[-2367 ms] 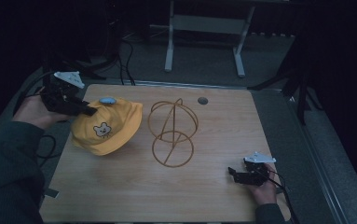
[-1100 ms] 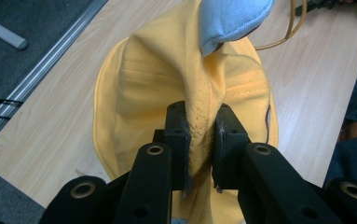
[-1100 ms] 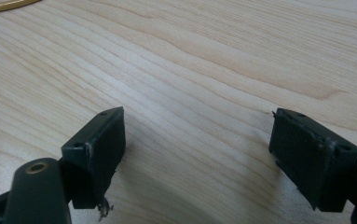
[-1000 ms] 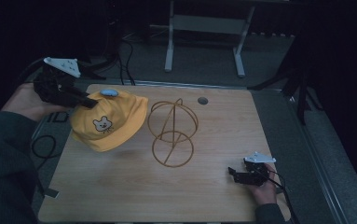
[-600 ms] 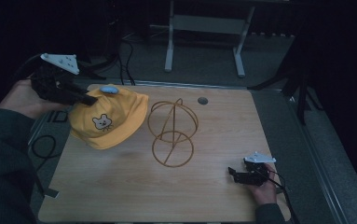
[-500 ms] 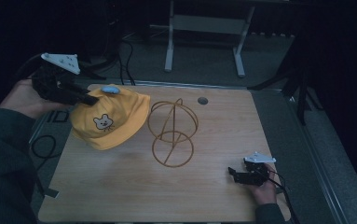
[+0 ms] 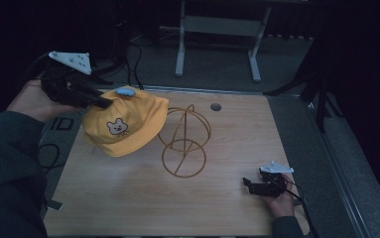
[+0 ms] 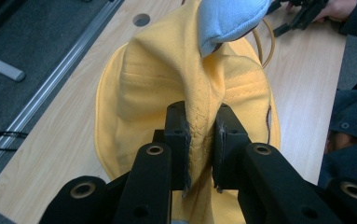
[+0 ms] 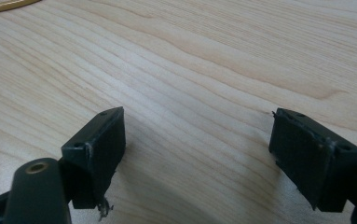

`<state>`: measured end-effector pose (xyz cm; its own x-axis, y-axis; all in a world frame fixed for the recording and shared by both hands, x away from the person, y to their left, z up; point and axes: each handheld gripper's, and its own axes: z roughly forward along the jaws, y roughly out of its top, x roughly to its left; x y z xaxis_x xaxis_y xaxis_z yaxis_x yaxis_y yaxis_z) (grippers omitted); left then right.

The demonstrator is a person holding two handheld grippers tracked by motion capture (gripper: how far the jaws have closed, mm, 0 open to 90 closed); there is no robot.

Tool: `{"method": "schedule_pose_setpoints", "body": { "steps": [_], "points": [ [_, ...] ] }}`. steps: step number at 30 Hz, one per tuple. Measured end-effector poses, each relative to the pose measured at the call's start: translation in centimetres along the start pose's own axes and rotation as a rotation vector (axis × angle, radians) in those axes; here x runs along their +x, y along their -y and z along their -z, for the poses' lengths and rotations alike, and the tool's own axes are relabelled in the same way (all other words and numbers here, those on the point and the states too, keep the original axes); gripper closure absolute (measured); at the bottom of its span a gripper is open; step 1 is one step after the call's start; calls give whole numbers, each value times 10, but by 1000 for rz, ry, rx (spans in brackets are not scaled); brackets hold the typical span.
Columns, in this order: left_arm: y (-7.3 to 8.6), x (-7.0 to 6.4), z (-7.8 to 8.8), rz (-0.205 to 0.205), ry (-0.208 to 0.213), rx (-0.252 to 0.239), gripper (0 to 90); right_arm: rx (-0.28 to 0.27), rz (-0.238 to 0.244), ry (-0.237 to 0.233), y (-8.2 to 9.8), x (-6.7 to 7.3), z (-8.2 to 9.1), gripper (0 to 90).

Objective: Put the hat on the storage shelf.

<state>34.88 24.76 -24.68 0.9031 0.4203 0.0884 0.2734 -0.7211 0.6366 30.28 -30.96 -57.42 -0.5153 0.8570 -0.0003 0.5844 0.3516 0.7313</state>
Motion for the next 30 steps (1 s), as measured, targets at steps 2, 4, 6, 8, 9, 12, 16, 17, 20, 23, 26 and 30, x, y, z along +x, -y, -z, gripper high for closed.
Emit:
{"method": "schedule_pose_setpoints", "body": {
  "steps": [2,4,6,8,9,12,16,17,20,23,26,30],
  "points": [
    [-3,0,-2,-4,4,5,786,0,0,0,0,0,0,183],
    [-6,0,-3,-12,8,13,786,0,0,0,0,0,0,183],
    [-10,0,-5,-17,12,13,786,0,0,0,0,0,0,183],
    [-11,0,-6,-16,13,9,786,0,0,0,0,0,0,183],
    [-15,-1,-8,-20,11,10,786,0,0,0,0,0,0,183],
    [-19,-1,-9,-29,8,8,784,0,-1,0,0,0,0,183],
    [-24,-1,-12,-30,11,3,784,0,0,0,0,0,0,183],
    [-25,-1,-12,-34,11,9,784,0,0,0,0,0,0,183],
    [-29,-2,-14,-39,13,9,784,0,0,0,0,0,0,183],
    [-33,-3,-16,-48,13,14,786,0,0,0,0,0,0,183],
    [-36,-4,-18,-51,13,11,786,0,0,0,0,0,0,183],
    [-43,-4,-22,-61,17,17,787,0,1,0,0,0,0,183]
  ]
}}
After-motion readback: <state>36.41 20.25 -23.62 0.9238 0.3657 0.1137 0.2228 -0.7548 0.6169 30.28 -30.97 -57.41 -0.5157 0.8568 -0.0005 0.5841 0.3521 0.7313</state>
